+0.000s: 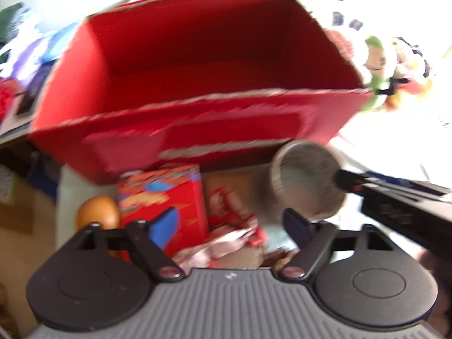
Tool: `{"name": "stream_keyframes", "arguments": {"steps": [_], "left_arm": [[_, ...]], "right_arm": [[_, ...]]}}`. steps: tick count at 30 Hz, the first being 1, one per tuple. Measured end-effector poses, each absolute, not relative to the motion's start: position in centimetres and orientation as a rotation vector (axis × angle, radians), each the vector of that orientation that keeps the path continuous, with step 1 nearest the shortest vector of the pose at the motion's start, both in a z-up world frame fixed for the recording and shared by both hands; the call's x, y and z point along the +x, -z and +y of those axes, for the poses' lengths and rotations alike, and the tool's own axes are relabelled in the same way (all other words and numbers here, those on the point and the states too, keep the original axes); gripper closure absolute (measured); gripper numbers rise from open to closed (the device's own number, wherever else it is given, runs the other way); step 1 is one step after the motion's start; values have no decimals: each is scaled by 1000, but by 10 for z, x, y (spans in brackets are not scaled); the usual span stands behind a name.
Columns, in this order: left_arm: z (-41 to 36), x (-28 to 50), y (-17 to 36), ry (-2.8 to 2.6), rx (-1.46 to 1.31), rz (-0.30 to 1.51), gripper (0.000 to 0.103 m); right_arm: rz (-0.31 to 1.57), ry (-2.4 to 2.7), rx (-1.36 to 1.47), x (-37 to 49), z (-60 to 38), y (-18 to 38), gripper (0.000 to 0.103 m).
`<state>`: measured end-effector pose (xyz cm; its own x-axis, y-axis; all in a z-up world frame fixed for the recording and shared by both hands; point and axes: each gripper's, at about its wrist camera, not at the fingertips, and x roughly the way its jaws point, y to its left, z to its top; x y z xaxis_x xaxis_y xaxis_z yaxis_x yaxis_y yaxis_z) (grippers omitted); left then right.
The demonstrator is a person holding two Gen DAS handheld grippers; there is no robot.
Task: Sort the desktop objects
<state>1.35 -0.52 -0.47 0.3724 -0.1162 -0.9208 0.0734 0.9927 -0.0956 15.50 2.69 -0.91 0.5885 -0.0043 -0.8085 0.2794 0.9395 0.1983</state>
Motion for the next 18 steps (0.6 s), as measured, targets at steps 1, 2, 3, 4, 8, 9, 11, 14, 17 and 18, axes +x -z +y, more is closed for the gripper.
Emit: {"name": "stream_keyframes", "arguments": {"steps": [1, 2, 3, 4, 8, 9, 11, 14, 17, 18], "left_arm": [[-9, 16, 5, 149, -44, 1179, 38], [-13, 19, 7, 168, -41, 1187, 47], [-17, 22, 10, 181, -30, 1196, 50], [-19, 25, 13, 192, -28, 1207, 52], [-19, 30, 17, 228, -70, 1220, 55], [-20, 31, 19, 234, -77, 1226, 56], [-24, 38, 26, 226, -79, 1239, 56], [-22, 44, 29, 249, -121, 1271, 67], [-26, 45, 30, 282, -119, 1274, 81], [-29, 43, 30, 283, -102, 1268, 81]], "right_arm": [[936, 162, 325, 157, 25, 11, 69], [941, 156, 323, 158, 24, 12, 73], [947, 141, 335, 161, 21, 14, 76], [952, 135, 344, 163, 19, 16, 82], [961, 117, 381, 167, 11, 20, 84], [966, 113, 389, 167, 10, 21, 84], [973, 102, 405, 168, 7, 24, 85], [971, 75, 426, 166, 5, 26, 92], [966, 67, 405, 163, 7, 24, 92], [968, 66, 407, 162, 7, 24, 92]]}}
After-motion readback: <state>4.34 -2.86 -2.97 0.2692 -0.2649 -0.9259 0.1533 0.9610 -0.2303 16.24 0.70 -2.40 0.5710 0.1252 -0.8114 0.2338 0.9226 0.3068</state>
